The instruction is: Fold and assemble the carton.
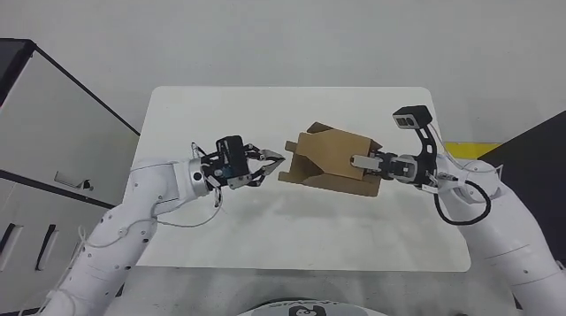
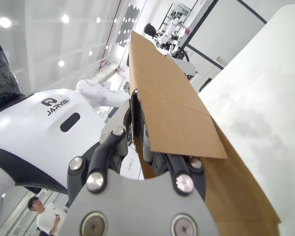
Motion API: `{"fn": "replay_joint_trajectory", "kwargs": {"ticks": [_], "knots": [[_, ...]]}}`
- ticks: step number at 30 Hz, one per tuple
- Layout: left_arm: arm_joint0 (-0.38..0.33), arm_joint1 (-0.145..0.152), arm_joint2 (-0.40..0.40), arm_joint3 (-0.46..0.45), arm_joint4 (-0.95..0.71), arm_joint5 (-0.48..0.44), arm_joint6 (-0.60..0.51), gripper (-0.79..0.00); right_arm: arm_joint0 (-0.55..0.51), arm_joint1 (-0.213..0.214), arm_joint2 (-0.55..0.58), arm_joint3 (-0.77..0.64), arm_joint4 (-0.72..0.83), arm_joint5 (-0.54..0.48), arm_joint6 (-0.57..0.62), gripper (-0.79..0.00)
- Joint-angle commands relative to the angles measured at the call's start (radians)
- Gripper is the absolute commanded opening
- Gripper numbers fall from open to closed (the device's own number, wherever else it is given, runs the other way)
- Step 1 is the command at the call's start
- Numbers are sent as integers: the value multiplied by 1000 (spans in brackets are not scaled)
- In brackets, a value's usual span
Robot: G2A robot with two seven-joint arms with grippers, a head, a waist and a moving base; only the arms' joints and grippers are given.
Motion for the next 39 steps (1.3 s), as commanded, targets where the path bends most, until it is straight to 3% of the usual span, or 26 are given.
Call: {"fn": "replay_joint_trajectory", "kwargs": {"ticks": [1, 26, 39], "knots": [[-9, -2, 11, 3, 0, 0, 0, -785, 1, -2, 0, 3, -3, -1, -3, -785], [-22, -7, 59, -19, 1, -5, -7, -785, -36, -19, 12, -16, -90, 15, -36, -785], [-67, -18, 105, -14, -12, 9, -37, -785, -55, -25, 24, -19, -102, 18, -45, -785]]}}
